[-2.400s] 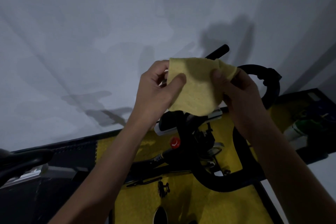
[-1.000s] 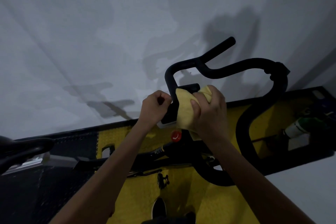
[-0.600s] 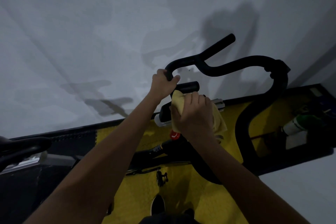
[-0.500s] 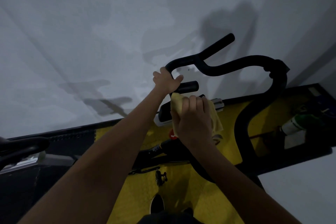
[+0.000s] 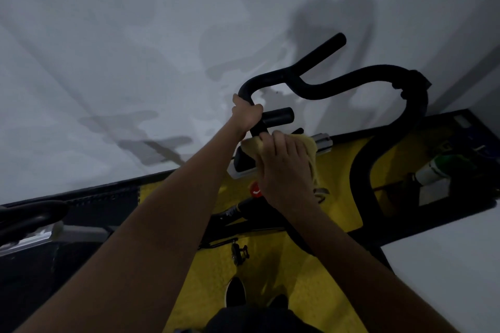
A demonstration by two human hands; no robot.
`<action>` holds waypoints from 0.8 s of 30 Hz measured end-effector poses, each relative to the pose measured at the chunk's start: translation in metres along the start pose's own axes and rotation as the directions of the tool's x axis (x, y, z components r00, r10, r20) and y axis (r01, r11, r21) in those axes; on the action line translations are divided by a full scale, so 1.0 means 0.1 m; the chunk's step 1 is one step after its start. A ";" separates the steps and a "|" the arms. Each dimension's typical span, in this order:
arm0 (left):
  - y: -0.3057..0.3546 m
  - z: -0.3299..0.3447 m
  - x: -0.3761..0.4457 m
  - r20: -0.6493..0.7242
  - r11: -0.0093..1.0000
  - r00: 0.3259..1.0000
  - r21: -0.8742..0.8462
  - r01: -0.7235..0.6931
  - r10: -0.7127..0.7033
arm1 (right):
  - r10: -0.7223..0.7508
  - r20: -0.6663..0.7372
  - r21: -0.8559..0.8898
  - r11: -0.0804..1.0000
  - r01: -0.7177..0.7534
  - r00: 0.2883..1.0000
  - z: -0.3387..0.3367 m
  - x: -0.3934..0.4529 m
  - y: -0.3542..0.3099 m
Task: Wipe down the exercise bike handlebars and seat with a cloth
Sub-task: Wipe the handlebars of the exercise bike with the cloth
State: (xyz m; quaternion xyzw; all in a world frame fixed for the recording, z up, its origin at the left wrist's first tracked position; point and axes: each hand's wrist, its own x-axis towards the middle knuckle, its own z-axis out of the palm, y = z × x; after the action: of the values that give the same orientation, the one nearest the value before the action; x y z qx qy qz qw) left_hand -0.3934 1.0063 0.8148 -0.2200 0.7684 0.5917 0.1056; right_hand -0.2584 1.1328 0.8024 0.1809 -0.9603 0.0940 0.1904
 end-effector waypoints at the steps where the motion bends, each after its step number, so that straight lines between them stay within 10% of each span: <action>1: 0.00 0.00 0.00 0.005 1.000 1.000 -0.007 -0.003 0.003 | 0.040 -0.003 -0.018 0.999 -0.040 0.999 0.01 0.08 -0.02; 13: 0.01 0.02 -0.02 0.012 1.000 1.000 -0.021 0.013 -0.012 | 0.026 0.107 0.105 0.994 -0.038 0.994 -0.19 -0.92 -0.05; 24: -0.01 -0.05 0.06 0.085 0.999 0.996 -0.031 0.017 -0.014 | 0.111 0.087 -0.051 0.993 -0.107 0.990 0.03 0.07 -0.19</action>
State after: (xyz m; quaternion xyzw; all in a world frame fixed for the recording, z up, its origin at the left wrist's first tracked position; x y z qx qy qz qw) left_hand -0.3979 1.0001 0.8126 -0.2022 0.7521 0.6116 0.1392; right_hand -0.2581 1.1125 0.8048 0.1279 -0.9783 0.0737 0.1456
